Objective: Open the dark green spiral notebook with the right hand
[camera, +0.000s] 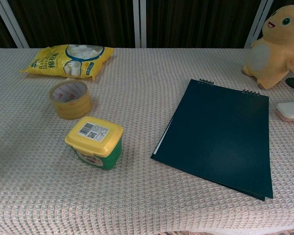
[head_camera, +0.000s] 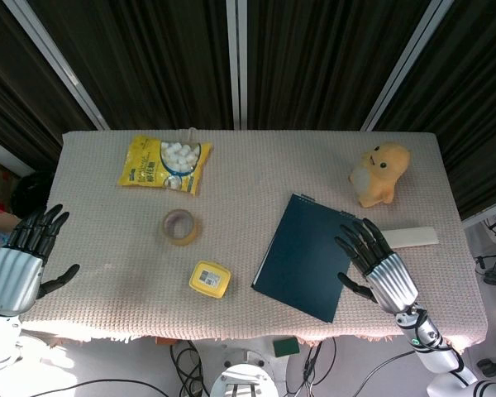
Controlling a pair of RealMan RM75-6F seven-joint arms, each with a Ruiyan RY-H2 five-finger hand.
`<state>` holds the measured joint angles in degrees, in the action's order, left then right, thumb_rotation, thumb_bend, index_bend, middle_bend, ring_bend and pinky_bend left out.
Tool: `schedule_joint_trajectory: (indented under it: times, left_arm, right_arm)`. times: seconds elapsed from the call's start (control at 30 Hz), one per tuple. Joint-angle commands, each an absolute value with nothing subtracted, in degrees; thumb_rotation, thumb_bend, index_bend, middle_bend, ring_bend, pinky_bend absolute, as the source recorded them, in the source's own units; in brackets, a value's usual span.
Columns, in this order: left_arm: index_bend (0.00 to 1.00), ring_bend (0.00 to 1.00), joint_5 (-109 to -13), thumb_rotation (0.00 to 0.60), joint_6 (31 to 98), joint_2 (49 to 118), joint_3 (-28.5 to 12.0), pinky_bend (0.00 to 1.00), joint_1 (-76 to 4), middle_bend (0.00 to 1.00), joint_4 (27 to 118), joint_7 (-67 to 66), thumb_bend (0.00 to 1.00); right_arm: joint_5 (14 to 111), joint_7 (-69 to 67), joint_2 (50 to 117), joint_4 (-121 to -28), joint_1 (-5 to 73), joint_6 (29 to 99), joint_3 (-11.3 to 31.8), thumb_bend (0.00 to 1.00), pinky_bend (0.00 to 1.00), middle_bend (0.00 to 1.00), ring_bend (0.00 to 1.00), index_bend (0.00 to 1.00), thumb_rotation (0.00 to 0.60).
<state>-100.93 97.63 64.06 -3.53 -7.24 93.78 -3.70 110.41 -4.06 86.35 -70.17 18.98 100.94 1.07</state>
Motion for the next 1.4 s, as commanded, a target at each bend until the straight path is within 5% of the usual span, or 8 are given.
schedule_joint_trajectory:
  times: [0.03, 0.53, 0.83, 1.1, 1.4]
  left_arm:
    - [0.03, 0.04, -101.8, 0.6, 98.5, 64.8, -3.9, 0.17, -7.5, 0.06, 92.9, -3.1, 0.12]
    - [0.03, 0.04, -101.7, 0.6, 97.5, 65.1, -3.3, 0.18, -7.6, 0.06, 92.7, -3.1, 0.12]
    - [0.03, 0.04, -100.3, 0.6, 95.0, 64.8, -3.0, 0.18, -8.1, 0.06, 93.9, -4.1, 0.12]
    - [0.03, 0.04, -100.2, 0.6, 93.4, 66.1, -2.6, 0.18, -8.5, 0.06, 95.1, -6.3, 0.12]
    - [0.03, 0.04, -99.6, 0.6, 93.9, 65.5, -1.7, 0.18, -7.3, 0.06, 95.7, -6.9, 0.12]
  right_arm:
    - [109.8, -4.5, 86.4, -70.0, 18.8, 101.2, 1.4, 0.24, 0.0, 0.0, 0.0, 0.0, 0.6]
    - [110.3, -5.6, 85.0, -69.8, 19.0, 99.7, -0.6, 0.24, 0.0, 0.0, 0.0, 0.0, 0.6]
    - [112.2, 1.7, 76.4, -75.8, 19.9, 86.7, -8.0, 0.24, 0.0, 0.0, 0.0, 0.0, 0.6]
    - [113.6, 7.5, 77.1, -79.0, 21.3, 77.3, -11.5, 0.23, 0.0, 0.0, 0.0, 0.0, 0.6]
    - [113.9, 10.9, 77.5, -80.6, 21.3, 73.9, -13.1, 0.24, 0.0, 0.0, 0.0, 0.16, 0.6]
